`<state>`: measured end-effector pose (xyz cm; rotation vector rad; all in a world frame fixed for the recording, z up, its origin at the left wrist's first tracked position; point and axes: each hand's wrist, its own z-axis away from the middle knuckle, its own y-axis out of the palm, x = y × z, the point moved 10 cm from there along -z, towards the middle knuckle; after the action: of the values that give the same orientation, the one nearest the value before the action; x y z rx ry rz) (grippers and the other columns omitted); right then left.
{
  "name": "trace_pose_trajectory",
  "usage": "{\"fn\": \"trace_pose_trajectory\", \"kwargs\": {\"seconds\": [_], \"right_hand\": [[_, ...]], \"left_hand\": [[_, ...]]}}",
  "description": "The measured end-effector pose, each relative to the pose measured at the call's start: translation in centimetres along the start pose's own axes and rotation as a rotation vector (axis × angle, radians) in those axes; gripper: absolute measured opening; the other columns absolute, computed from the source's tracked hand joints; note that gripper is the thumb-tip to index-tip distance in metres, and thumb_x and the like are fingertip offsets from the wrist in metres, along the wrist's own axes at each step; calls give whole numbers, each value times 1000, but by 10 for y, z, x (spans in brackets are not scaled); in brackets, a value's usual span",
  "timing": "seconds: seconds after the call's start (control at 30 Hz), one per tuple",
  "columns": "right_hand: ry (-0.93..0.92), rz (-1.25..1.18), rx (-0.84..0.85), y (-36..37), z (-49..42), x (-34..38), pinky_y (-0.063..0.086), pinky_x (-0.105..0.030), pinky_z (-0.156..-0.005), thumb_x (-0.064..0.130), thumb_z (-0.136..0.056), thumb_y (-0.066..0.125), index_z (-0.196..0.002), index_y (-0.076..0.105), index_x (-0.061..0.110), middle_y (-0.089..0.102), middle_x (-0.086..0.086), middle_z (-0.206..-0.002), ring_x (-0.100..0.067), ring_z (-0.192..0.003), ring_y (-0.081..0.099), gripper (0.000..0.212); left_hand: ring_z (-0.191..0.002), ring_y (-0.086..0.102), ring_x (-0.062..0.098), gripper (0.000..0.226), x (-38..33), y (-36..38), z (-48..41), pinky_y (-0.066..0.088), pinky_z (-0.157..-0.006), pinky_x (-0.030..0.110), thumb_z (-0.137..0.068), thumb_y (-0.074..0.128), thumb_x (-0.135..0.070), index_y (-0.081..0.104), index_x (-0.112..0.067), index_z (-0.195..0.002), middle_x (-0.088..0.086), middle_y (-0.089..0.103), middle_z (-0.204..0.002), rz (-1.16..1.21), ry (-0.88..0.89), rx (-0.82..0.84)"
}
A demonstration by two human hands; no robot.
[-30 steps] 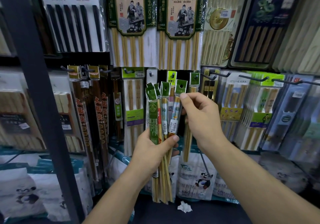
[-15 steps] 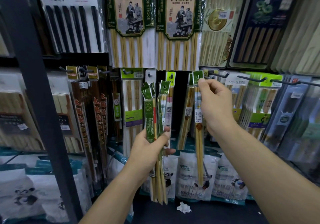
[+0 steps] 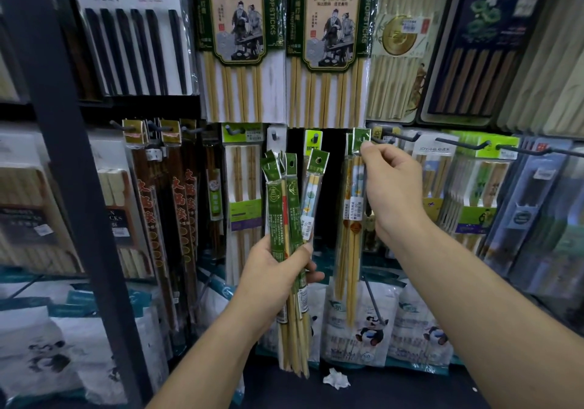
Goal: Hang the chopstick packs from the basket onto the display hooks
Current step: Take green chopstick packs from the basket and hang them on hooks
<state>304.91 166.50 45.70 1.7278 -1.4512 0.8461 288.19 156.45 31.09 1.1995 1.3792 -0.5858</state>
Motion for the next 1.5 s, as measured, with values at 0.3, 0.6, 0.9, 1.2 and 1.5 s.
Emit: {"fn": "trace_pose_trajectory", "kwargs": {"seconds": [0.3,0.6,0.9,1.2,1.5], "right_hand": [[3,13,-4,0,-1,-4,39,6,-66,22,-101,58,-70,54,1,30,7,-52,-10,-55,31,38],[8,133,-20,-2,-6,-15,41,2,-65,28,-100,60,-63,49,7,30,15,-46,-6,-49,33,45],[-58,178,3,-3,24,-7,44,-14,-57,32,-98,63,-81,67,20,57,12,-62,4,-56,49,21],[-16,89,130,15,35,-7,46,-15,-63,29,-98,65,-83,73,27,62,15,-65,0,-65,56,17],[-15,27,55,6,12,7,44,-21,-59,26,-102,58,-79,69,17,50,11,-59,-7,-59,47,27]], "left_hand": [[-74,70,27,9,-2,1,3,61,-68,33,-96,70,-10,64,-9,-104,11,68,-78,-24,-9,23],[-72,72,25,9,-5,0,4,61,-69,34,-97,70,-11,65,-9,-104,9,70,-77,-43,3,18],[-78,76,26,13,-10,4,5,62,-68,32,-96,69,-8,64,-4,-108,11,75,-86,-21,39,11],[-85,78,30,20,-9,13,5,64,-69,33,-96,69,-6,62,-1,-114,14,78,-92,16,40,56],[-99,76,21,10,-6,9,0,60,-80,24,-91,78,-17,78,-21,-100,3,80,-103,-27,29,20]]}}
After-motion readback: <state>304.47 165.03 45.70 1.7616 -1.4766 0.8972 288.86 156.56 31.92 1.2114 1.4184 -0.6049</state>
